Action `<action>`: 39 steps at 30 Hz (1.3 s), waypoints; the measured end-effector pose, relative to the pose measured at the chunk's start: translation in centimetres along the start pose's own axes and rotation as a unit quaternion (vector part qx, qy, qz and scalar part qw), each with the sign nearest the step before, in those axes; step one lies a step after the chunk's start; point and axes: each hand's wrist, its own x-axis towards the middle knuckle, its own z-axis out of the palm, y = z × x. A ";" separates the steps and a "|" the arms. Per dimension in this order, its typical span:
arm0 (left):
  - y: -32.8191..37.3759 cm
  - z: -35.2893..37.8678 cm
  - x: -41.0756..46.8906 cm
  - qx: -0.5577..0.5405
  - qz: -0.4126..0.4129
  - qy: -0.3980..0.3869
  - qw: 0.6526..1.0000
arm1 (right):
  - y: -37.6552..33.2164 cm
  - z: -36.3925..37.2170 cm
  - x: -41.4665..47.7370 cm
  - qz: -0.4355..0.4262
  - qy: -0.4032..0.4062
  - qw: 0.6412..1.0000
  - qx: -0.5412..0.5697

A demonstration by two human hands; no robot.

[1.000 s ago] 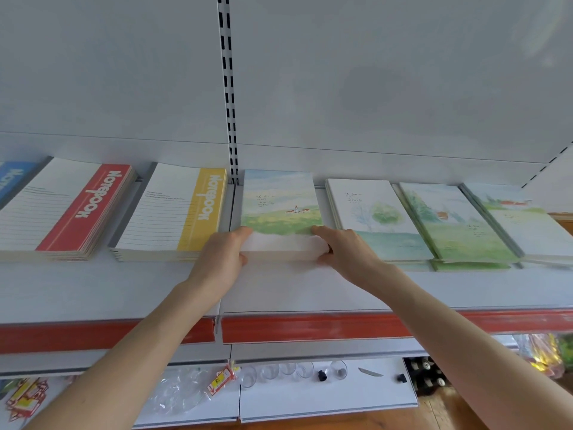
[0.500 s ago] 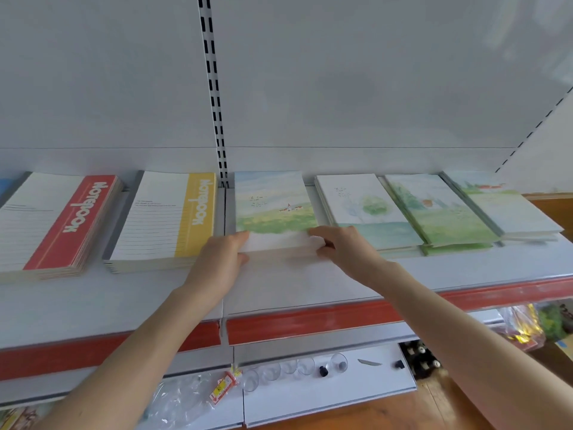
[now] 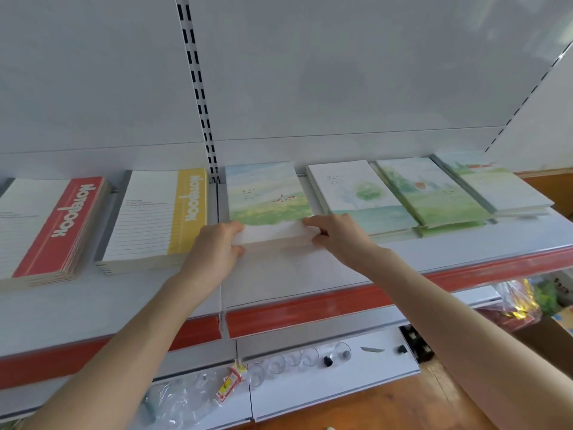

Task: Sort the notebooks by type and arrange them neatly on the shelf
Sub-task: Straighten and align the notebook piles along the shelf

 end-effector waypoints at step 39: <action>15.9 9.0 6.0 0.000 -0.080 0.009 0.997 | 11.0 -8.5 4.0 0.071 -0.007 0.997 0.042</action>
